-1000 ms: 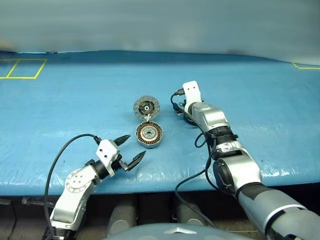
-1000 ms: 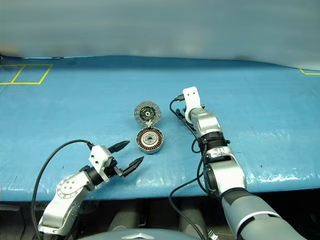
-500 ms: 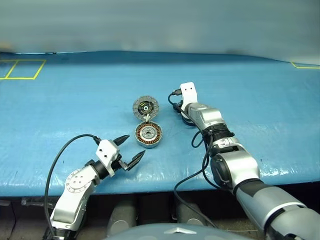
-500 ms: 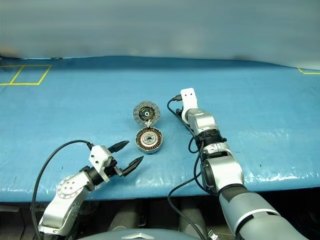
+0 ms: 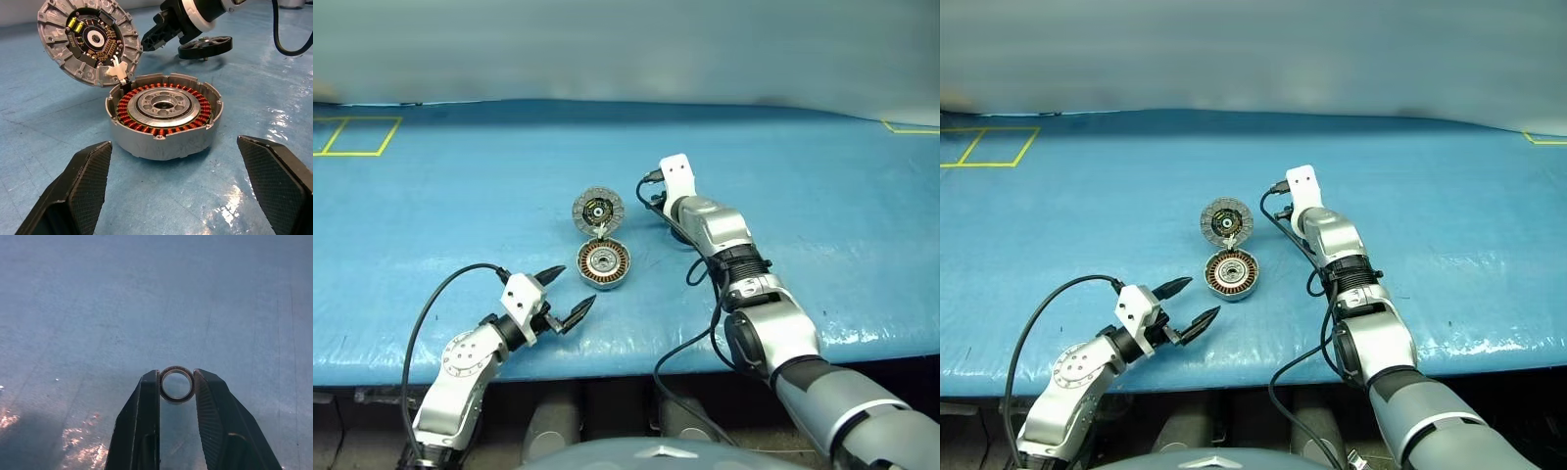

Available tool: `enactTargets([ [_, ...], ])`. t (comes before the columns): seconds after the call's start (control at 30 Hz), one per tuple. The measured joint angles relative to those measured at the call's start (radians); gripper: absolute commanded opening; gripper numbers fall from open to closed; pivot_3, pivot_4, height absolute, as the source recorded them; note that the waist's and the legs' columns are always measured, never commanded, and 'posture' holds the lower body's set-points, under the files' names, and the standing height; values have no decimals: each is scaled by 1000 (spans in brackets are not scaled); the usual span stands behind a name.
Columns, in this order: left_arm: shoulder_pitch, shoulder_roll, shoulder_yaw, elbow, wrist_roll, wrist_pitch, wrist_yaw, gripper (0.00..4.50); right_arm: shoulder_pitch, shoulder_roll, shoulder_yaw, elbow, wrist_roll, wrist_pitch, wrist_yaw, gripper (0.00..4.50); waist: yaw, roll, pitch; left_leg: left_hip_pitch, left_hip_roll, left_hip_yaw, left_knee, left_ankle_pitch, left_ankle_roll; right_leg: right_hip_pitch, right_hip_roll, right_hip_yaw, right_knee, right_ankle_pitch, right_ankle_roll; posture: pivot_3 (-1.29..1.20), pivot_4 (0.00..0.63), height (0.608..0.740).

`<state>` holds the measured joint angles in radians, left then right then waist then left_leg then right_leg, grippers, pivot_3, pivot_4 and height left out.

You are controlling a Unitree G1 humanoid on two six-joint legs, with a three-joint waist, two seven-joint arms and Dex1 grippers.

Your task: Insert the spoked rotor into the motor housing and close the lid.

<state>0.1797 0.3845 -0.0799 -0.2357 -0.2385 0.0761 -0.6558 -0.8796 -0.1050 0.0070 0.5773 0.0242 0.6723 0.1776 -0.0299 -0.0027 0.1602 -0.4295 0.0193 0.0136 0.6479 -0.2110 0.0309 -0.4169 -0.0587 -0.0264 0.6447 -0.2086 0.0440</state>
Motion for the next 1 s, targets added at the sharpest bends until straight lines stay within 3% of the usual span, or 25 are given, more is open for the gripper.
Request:
enactTargets([
  [0.13, -7, 0, 1, 3, 1, -3, 2, 4500, 84, -34, 21, -287, 15, 110, 37, 681, 7, 0, 0, 0, 0, -1, 0, 0, 0, 0, 0, 0, 0, 0, 0, 0, 150, 740],
  [0.33, -5, 1, 9, 9, 3, -15, 8, 4500, 314, -168, 131, -724, 32, 267, 136, 681, 12, 0, 0, 0, 0, 0, 0, 0, 1, 0, -1, 0, -1, -3, -5, 0, 150, 740],
  [0.53, -5, 1, 13, 12, 1, -19, 3, 4500, 429, -210, 217, -1006, 102, 379, 220, 681, 4, 0, 0, 1, 4, 3, 2, 0, 0, -1, 1, -1, 0, -5, -3, 0, 150, 740],
  [0.7, -5, 4, 15, 13, 0, -19, -1, 4500, 443, -164, 302, -1065, 122, 405, 213, 681, 6, 0, 0, 1, 4, 3, 2, 0, 0, -1, -1, -1, -1, -5, -3, 0, 150, 740],
  [1.0, -4, 10, 21, 13, -6, -15, -2, 4500, 459, -80, 419, -974, 100, 351, 165, 681, 9, -1, 0, -1, 3, 5, 2, 0, 0, -3, -1, -1, -1, -4, -3, 0, 150, 740],
])
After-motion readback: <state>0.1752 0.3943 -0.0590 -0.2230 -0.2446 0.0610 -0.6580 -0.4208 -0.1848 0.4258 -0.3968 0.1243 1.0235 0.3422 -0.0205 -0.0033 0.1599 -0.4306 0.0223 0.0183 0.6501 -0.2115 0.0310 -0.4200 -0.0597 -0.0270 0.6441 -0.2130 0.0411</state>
